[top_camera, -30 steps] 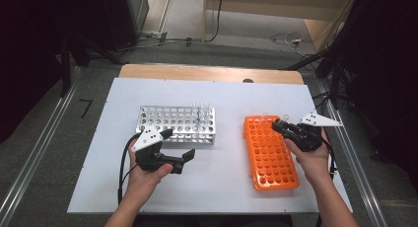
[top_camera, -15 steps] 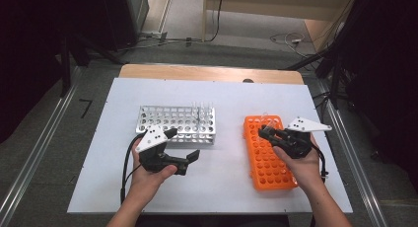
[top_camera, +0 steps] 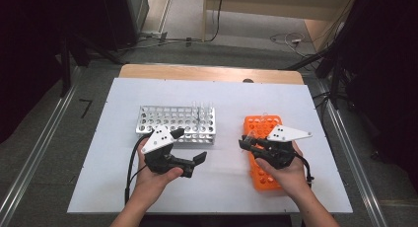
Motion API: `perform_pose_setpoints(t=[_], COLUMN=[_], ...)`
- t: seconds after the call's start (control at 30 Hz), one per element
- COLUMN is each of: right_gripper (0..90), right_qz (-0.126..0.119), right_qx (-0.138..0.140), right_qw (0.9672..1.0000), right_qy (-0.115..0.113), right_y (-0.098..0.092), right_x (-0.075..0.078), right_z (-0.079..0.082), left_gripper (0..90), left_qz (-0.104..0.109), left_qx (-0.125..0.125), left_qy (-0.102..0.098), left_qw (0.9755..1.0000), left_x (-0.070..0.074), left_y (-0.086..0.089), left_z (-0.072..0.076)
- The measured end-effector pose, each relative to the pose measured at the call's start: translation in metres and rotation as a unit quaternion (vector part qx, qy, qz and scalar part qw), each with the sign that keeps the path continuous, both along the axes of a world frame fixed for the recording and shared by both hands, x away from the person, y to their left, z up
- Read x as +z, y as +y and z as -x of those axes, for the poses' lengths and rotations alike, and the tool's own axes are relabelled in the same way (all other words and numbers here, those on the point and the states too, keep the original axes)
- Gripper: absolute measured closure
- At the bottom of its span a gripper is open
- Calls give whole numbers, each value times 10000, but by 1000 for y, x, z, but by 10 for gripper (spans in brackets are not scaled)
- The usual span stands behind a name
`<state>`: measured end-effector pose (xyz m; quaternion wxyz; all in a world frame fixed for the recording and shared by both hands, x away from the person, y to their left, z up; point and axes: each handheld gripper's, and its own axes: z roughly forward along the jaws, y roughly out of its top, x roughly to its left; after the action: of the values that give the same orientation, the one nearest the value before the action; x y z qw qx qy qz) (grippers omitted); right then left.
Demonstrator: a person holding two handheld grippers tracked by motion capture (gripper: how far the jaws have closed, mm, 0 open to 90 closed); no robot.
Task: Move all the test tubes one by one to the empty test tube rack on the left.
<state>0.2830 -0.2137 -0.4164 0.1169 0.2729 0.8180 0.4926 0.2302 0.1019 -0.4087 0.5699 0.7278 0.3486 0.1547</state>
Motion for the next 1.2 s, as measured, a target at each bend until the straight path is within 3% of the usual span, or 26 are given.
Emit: perform_pose_setpoints(t=[0.5, 0.73, 1.2], right_gripper=[737, 737, 737], right_qz=[170, 215, 238], right_qx=[620, 813, 986], right_qw=[9979, 9965, 9948], right_qy=[28, 27, 88], right_y=[39, 50, 61], right_x=[-5, -5, -5], right_z=[24, 32, 41], left_gripper=[71, 234, 607], left_qz=[11, -146, -183], left_qx=[-287, -393, -788], left_qy=[32, 25, -298], left_qw=[9996, 9991, 9963], left_x=[3, 3, 3], left_y=[-21, -33, -46], left_z=[5, 9, 17])
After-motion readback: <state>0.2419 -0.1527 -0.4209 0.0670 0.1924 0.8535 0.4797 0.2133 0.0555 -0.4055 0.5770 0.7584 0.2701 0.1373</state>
